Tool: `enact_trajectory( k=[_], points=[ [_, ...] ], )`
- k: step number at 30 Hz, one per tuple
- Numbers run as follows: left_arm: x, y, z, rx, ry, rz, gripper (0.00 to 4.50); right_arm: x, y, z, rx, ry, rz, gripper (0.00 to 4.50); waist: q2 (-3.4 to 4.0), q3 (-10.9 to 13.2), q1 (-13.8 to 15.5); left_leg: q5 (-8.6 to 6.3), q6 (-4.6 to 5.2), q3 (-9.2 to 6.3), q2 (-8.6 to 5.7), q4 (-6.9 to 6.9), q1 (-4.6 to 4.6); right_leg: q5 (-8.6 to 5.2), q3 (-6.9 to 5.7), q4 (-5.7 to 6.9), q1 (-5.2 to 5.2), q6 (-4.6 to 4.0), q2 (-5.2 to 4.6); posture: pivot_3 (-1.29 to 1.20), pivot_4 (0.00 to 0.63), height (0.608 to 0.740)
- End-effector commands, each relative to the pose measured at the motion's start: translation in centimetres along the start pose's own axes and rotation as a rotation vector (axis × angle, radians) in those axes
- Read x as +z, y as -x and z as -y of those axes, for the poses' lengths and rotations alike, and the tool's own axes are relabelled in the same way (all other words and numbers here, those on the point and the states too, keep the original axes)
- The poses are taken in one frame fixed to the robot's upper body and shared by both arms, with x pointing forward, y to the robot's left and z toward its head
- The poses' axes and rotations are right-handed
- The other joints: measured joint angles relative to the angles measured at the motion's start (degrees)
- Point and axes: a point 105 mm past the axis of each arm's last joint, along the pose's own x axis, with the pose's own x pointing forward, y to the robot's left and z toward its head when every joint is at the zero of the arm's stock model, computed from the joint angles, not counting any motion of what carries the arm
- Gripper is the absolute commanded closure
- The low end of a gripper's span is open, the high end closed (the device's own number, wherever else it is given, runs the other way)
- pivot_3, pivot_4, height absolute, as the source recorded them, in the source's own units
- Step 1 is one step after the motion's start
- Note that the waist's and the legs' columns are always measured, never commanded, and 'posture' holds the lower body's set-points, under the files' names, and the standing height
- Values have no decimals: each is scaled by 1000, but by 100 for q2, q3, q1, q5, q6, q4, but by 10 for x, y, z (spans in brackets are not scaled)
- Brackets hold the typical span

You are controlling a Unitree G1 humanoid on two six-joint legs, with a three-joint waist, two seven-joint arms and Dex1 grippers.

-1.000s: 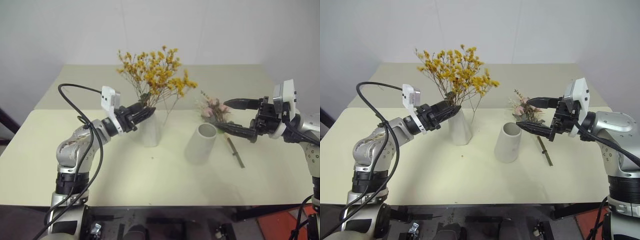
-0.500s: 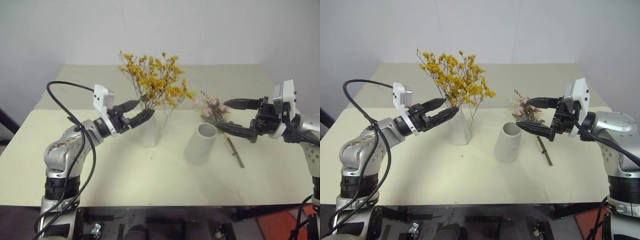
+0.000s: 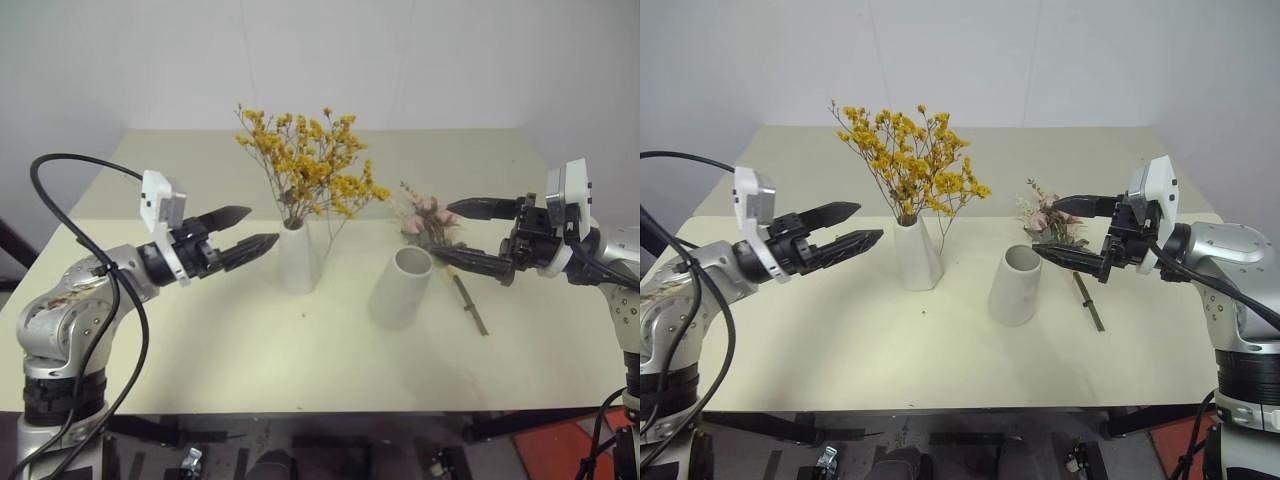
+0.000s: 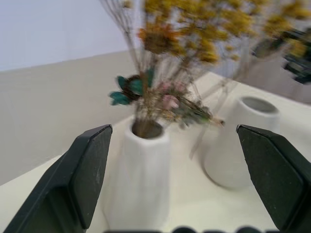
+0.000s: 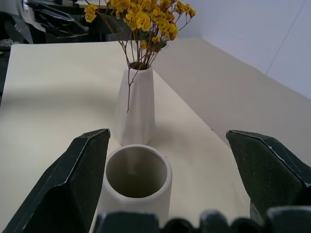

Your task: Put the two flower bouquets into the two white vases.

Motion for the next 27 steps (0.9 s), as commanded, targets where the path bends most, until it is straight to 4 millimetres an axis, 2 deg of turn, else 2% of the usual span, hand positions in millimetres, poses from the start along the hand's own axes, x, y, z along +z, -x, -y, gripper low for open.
enact_trajectory(
  k=[1, 7, 11, 17, 23, 27],
  points=[
    [11, 8, 17, -108, -103, 7, 32, 8, 1, 1, 0, 33, 10, 0, 0, 0, 0, 0, 0, 0, 0, 0, 0, 0, 0, 0, 1, 0, 0, 0, 150, 740],
    [7, 8, 29, -187, -120, -12, 32, 6, 3, 2, -4, 31, -4, 0, 0, 0, 7, -2, 3, 1, 0, 0, 0, 0, 0, -3, 3, 0, 0, 0, 150, 740],
    [6, 8, 33, -210, -133, -11, 32, -4, 7, 7, -30, 9, -40, 0, 0, 0, 5, -2, 4, 2, 1, 0, 0, 0, 0, -4, 3, 0, 0, 0, 150, 740],
    [14, 7, 40, -298, -189, 6, 32, -23, 16, 22, -105, -49, -118, 0, 0, 0, 4, -2, 4, 25, 1, 1, 0, 0, 0, -3, 3, 0, 0, 0, 150, 740],
    [15, 0, 52, -416, -197, 7, 32, -51, 14, 44, -267, -133, -343, 0, 0, 0, -8, -2, 4, 48, 1, 2, 0, 0, 0, -3, 3, 0, 0, 0, 150, 740],
    [15, -3, 55, -454, -200, 6, 32, -70, 12, 50, -329, -205, -475, 0, 0, 0, -19, -2, 4, 49, 4, 0, 0, -1, 1, -2, 1, -1, 5, 0, 150, 740]
  ],
)
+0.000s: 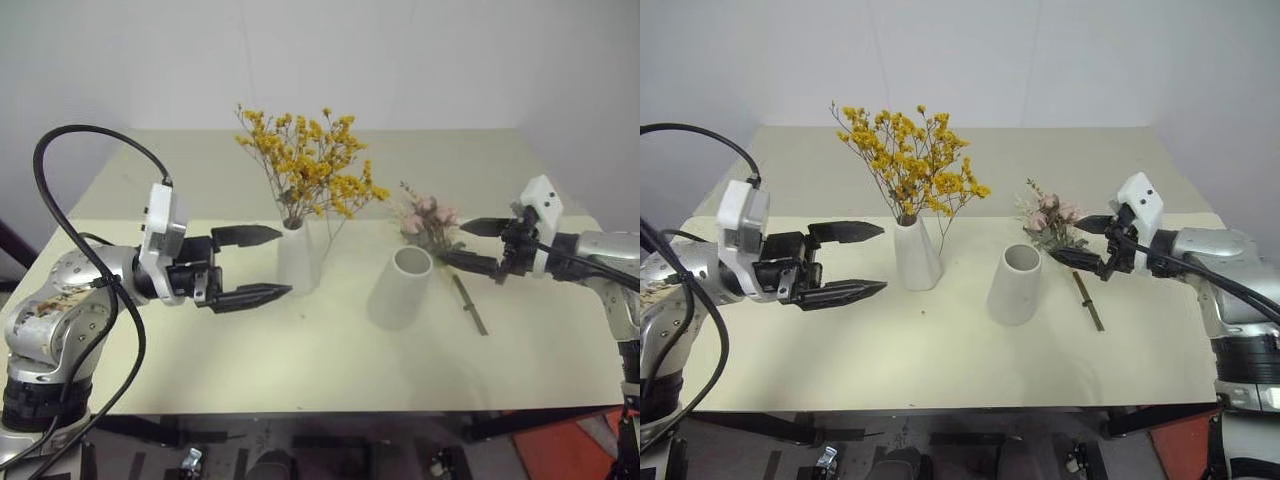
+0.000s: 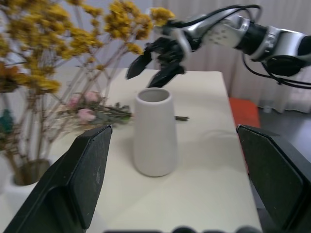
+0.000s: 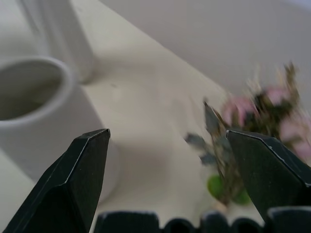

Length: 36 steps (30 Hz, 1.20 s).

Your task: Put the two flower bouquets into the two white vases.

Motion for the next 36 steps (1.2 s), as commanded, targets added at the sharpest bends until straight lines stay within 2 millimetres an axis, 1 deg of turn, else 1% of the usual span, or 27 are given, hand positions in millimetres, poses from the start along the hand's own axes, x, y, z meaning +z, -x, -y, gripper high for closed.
enact_trajectory(
  k=[1, 5, 10, 13, 18, 22, 23, 24, 27, 34, 35, 36],
  points=[
    [8, -2, 1, -37, -49, 19, 32, -4, -3, 9, -74, -22, -90, 0, 0, 0, 5, 0, 0, 1, 0, 0, -1, 0, 0, -1, 0, 0, 0, 0, 150, 740],
    [9, -5, 2, -65, -54, 25, 32, -13, -13, 15, -107, -65, -160, 0, 0, 0, 6, -2, 4, 3, 0, 2, -2, 0, 1, -5, 1, 0, -1, 0, 150, 740],
    [9, -6, 3, -80, -60, 28, 32, -28, -29, 28, -171, -116, -238, 0, 0, 0, -9, -2, 3, 4, 0, 1, -2, 0, 0, -4, 0, 0, 0, 0, 150, 740],
    [8, -6, 3, -81, -60, 27, 32, -36, -38, 29, -172, -116, -284, 0, 0, 0, -10, -2, 4, 4, 0, 0, -2, 0, 0, -4, 0, 0, 0, 0, 150, 740],
    [8, -6, 5, -79, -60, 25, 32, -57, -51, 33, -192, -119, -365, 0, 0, 0, -18, -2, 4, 4, -1, 1, -4, 0, 0, -4, -1, 0, 0, 0, 150, 740],
    [7, -4, 5, -70, -59, 22, 32, -61, -57, 36, -206, -110, -368, 0, 0, 0, -28, -2, 3, 4, -1, 3, -3, 1, 0, -2, 0, 0, 0, 0, 150, 740],
    [7, -4, 5, -68, -60, 21, 0, -60, -57, 36, -201, -108, -360, 401, 0, 0, -33, -2, 3, 3, 0, 2, -2, 1, 0, -2, 0, 0, 0, 0, 150, 740],
    [7, -4, 6, -66, -60, 21, 0, -59, -58, 36, -197, -109, -353, 621, 0, 0, -38, -2, 3, 3, 0, 1, -1, 0, 0, -2, 0, 0, 1, 0, 150, 740],
    [7, -4, 6, -62, -60, 21, 0, -59, -57, 37, -196, -110, -350, 1564, 0, 0, -61, -2, 3, 3, 0, 2, -1, 1, 0, -1, 0, 0, 1, 0, 150, 740],
    [6, -4, 5, -60, -60, 20, 0, -64, -54, 41, -229, -131, -351, 3969, 0, 0, -73, -2, 3, 2, 0, 1, -1, 0, 0, -1, 1, 0, 1, 0, 150, 740],
    [6, -4, 5, -61, -60, 20, 0, -64, -53, 42, -242, -135, -350, 4193, 0, 0, -76, -2, 3, 2, 0, 1, -1, 0, 0, -1, 0, 0, 1, 0, 150, 740],
    [6, -4, 5, -61, -60, 20, 0, -63, -52, 44, -255, -138, -344, 4229, 0, 0, -77, -2, 3, 1, 0, 1, -1, 0, 0, -1, 0, 0, 1, 0, 150, 740]
  ],
)
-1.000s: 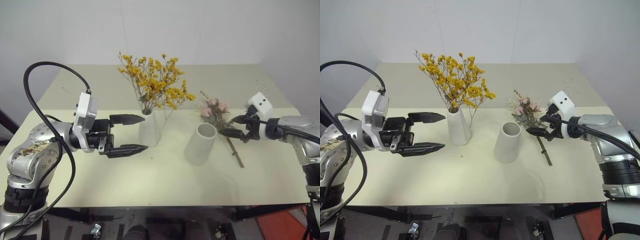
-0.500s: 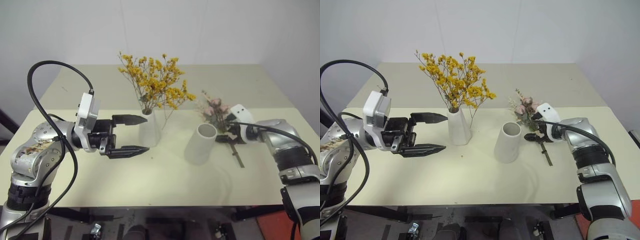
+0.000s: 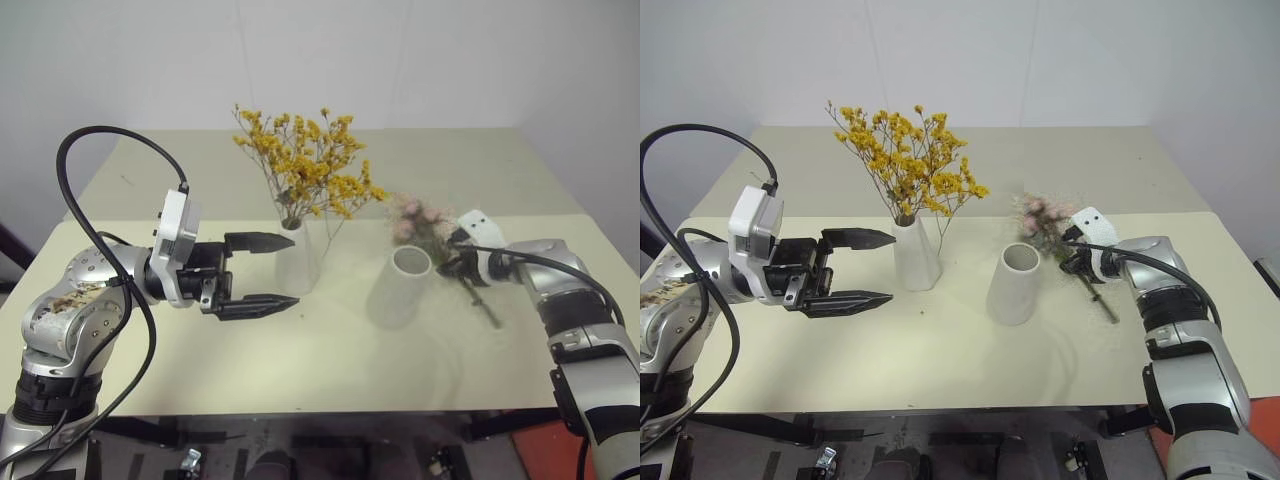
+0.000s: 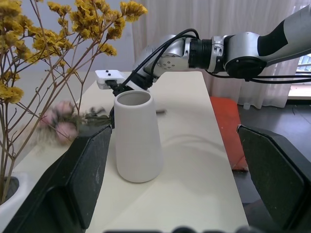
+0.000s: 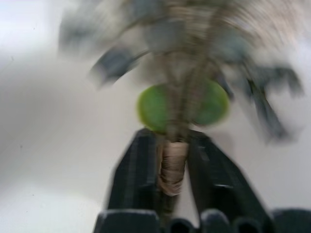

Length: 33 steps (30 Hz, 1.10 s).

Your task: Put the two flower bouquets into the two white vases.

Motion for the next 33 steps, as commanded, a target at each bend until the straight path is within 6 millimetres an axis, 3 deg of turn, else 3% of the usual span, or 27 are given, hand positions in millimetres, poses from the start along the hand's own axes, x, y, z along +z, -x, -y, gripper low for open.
enact_trajectory(
  k=[1, 7, 10, 12, 16, 20, 25, 33],
  points=[
    [8, 1, 2, -3, -50, 8, 0, 7, 7, 12, -67, -15, 40, 4229, 0, 0, -5, 0, 0, 0, 0, 0, 0, 0, 0, 0, 0, 0, 0, 0, 150, 740],
    [8, 1, -1, -5, -44, 6, 0, 45, 31, 22, -113, -66, 289, 4229, 1, 1, -24, 0, 0, -1, 0, -2, -3, 0, 0, 0, -3, 0, 0, 0, 150, 740],
    [8, 1, -2, -8, -40, 6, 0, 83, 57, 37, -209, -174, 570, 4229, 1, 0, -41, 0, 0, -2, 0, -3, -3, 0, 0, 2, -4, 0, 0, 0, 150, 740],
    [8, 1, -3, -9, -37, 6, 0, 97, 71, 44, -249, -252, 706, 4229, 1, 1, -63, 0, 0, -4, 2, -3, -3, 0, 1, 5, -5, 0, 2, 0, 150, 740],
    [7, 1, -3, -14, -30, 5, 0, 120, 104, 39, -192, -347, 937, 4229, 2, 1, -59, 0, -1, -11, 3, -7, -2, 0, 1, 18, -5, 0, 2, 0, 150, 740],
    [8, 1, -6, -11, -16, 14, 0, 136, 137, 9, 8, -296, 1165, 4229, 2, 1, -58, -1, 2, -22, 3, -8, -6, 1, 1, 21, -4, 1, 2, 0, 150, 740],
    [7, 2, -7, -11, -7, 10, 0, 144, 162, -15, 156, -269, 1312, 4229, 3, 2, -58, -1, 2, -43, 2, -6, -4, 1, 2, 20, -4, 1, 2, 0, 150, 740],
    [6, 2, -10, -15, 4, 5, 0, 137, 173, -58, 319, -186, 1368, 4229, 4, 2, -57, -1, 2, -50, 2, -7, -2, 1, 1, 21, -3, 1, 3, 0, 150, 740]
  ],
)
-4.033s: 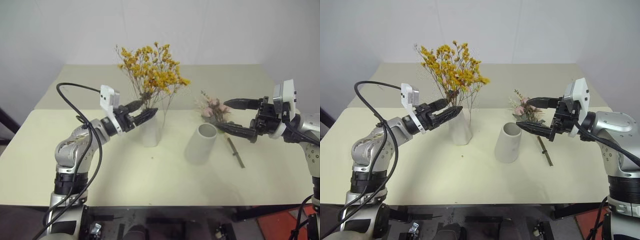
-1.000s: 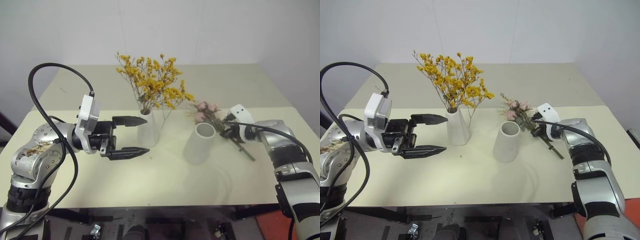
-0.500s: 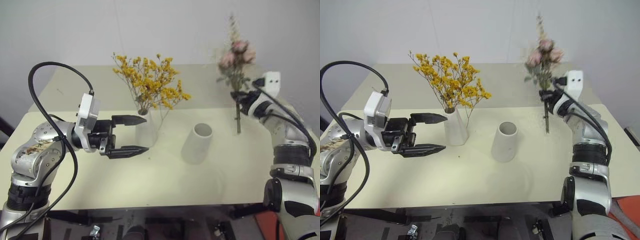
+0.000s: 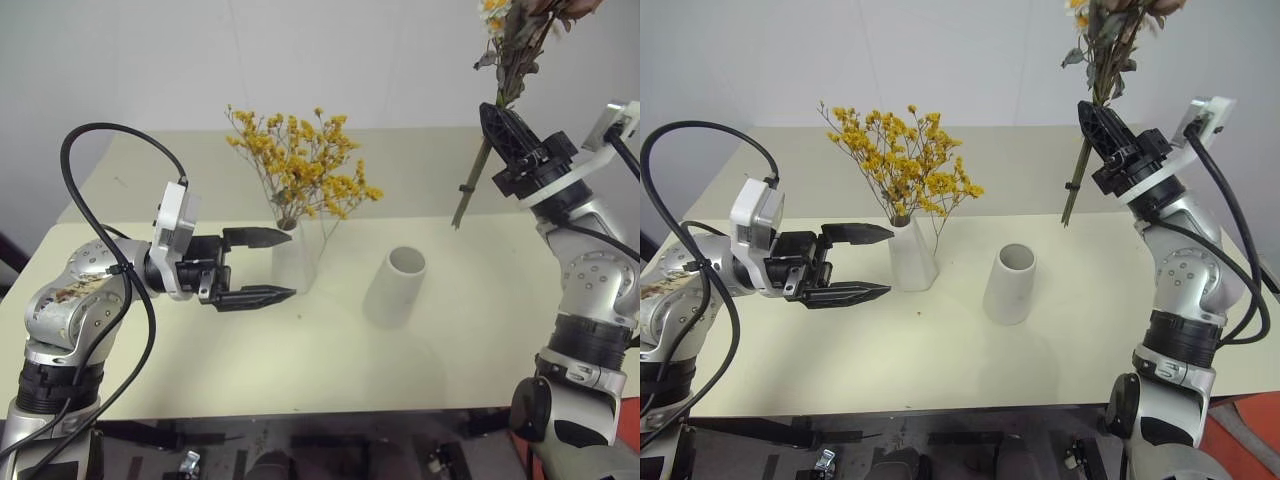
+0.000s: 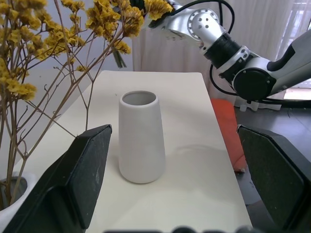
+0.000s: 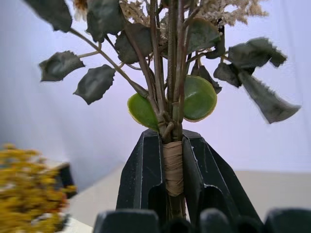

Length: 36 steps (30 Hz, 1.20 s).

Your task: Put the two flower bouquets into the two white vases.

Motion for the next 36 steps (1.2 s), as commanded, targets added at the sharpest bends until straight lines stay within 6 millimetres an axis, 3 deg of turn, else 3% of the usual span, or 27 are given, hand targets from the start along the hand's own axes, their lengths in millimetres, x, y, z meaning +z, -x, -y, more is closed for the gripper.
enact_trajectory(
  k=[1, 10, 36],
  points=[
    [8, -2, 0, -19, -23, 4, 0, 7, 1, -27, 102, 31, 44, 4229, 0, 0, 1, 0, 0, 0, 0, 0, 0, 0, -1, 0, 0, 0, 0, 0, 150, 740],
    [15, 0, -3, -26, -26, 15, 0, 1, -4, -56, 157, 44, 74, 4229, 1, 1, -5, 0, -1, -1, 0, 1, 5, 0, 1, 0, -2, 0, 2, 0, 150, 740],
    [18, 2, -3, -29, -41, 17, 0, -58, 6, -66, 135, 168, -7, 4229, 2, 1, -3, 1, -1, -1, -1, 1, 6, 0, 2, -1, -1, 0, 2, 0, 150, 740]
  ],
)
